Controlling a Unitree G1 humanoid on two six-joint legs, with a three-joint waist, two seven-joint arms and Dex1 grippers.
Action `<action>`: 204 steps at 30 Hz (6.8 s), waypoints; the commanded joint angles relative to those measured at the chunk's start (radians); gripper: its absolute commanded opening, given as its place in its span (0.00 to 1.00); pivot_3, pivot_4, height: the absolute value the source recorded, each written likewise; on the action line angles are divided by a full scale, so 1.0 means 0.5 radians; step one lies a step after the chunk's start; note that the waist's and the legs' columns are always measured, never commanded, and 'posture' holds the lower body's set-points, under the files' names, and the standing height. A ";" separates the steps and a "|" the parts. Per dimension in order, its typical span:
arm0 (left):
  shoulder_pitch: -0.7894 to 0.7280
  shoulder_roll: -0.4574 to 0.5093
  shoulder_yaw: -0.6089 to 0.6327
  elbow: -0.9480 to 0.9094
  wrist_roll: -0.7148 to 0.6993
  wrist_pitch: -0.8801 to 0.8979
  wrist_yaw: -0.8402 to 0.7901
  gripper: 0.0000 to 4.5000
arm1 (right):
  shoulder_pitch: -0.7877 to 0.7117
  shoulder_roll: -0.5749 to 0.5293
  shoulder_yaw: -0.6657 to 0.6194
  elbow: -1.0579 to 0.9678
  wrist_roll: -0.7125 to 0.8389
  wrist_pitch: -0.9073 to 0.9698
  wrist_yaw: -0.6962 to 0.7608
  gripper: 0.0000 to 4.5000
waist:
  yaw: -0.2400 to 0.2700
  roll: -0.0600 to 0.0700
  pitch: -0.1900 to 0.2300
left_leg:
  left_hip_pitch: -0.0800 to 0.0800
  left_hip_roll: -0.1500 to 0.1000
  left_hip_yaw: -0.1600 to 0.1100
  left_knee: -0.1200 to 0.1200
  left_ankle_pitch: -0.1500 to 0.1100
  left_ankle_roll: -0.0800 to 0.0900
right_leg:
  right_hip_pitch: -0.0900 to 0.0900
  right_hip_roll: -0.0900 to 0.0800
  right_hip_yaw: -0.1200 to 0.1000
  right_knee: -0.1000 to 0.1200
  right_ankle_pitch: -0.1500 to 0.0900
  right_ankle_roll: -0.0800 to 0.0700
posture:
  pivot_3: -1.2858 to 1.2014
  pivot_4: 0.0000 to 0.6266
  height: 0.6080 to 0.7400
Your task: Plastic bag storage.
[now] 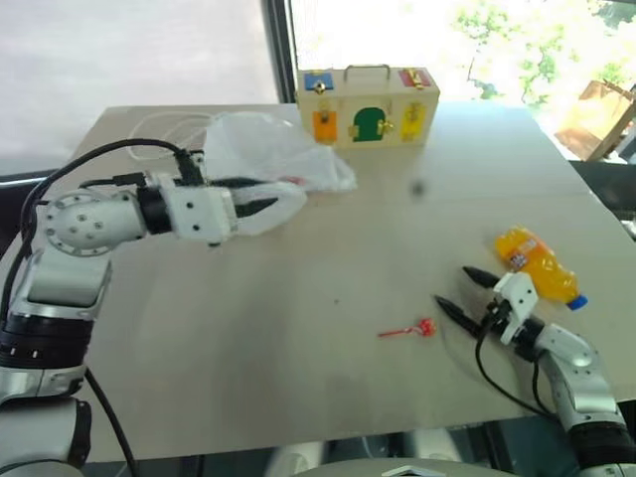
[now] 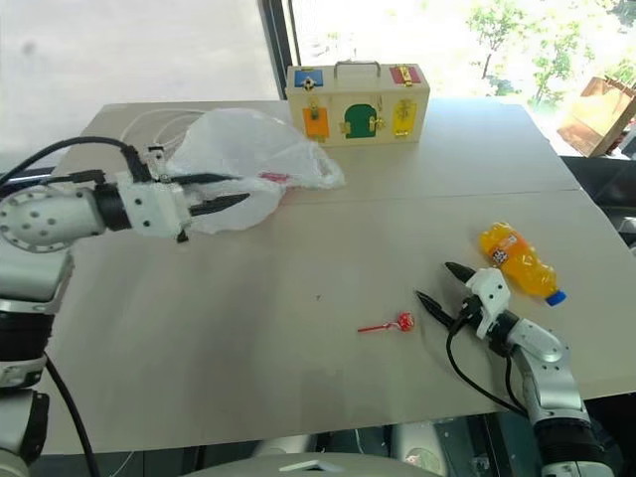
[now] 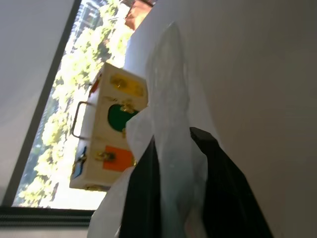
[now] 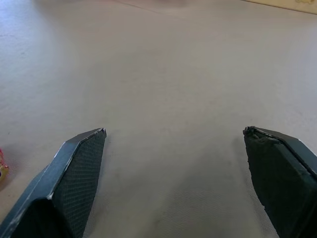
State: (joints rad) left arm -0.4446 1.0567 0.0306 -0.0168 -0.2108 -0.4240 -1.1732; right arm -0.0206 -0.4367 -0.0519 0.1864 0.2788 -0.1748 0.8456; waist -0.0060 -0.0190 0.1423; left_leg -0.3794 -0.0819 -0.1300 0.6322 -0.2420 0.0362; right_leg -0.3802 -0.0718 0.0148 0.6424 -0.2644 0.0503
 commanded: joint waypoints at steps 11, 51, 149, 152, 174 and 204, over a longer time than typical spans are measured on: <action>0.009 0.435 -0.189 0.215 -0.300 -0.814 -0.882 0.00 | -0.078 0.005 0.060 0.081 0.003 0.150 0.090 1.00 | -0.028 0.004 0.015 | 0.000 0.000 0.000 0.000 0.000 0.000 | -0.001 0.003 0.002 0.000 0.001 -0.001 | 0.52 0.24 0.99; 2.018 -1.777 -0.192 -1.525 -0.347 1.000 1.876 0.99 | -0.078 -0.044 0.067 0.149 -0.047 0.098 0.143 1.00 | -0.007 -0.016 0.030 | -0.002 0.040 0.051 0.015 -0.010 -0.001 | 0.004 0.006 0.000 -0.003 0.003 -0.002 | 0.52 0.24 0.99; 2.397 -1.692 0.076 -1.308 -0.271 0.516 1.565 0.00 | -0.569 0.058 0.568 -0.564 0.055 0.706 0.402 0.15 | 0.034 0.014 0.059 | -0.036 0.039 0.061 0.034 -0.014 0.005 | -0.025 0.004 0.003 0.005 0.009 0.004 | 0.52 0.24 0.99; 2.376 -1.689 0.072 -1.321 -0.346 0.556 1.553 0.00 | -0.745 0.203 0.660 -0.551 0.024 0.872 0.315 0.15 | 0.029 0.014 0.059 | -0.036 0.040 0.062 0.035 -0.014 0.005 | -0.027 0.005 0.003 0.008 0.009 0.004 | 0.52 0.24 0.99; 2.141 -1.631 0.047 -1.549 -0.940 0.976 1.642 0.00 | -1.896 1.352 0.903 0.668 -0.597 0.837 -0.689 0.15 | -0.015 0.015 0.059 | -0.036 0.041 0.068 0.035 -0.004 -0.011 | -0.052 0.019 0.007 0.042 0.015 -0.006 | 0.52 0.24 0.99; 2.174 -1.698 0.715 -1.167 -1.867 1.173 1.574 0.00 | -1.496 0.644 0.990 -0.226 -0.586 1.263 -0.279 0.99 | -0.066 0.014 0.058 | -0.037 0.059 0.079 0.034 -0.001 -0.015 | -0.058 0.030 0.019 0.041 0.020 -0.015 | 0.52 0.24 0.99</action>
State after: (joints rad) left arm 0.6402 0.2029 0.3762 -0.5800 -1.1343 0.1594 -0.3694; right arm -0.7688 -0.1306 0.4243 0.1502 -0.0189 0.4252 0.6974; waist -0.0389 -0.0117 0.1715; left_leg -0.3978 -0.0511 -0.0896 0.6490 -0.2423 0.0284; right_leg -0.4092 -0.0554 0.0253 0.6634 -0.2537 0.0418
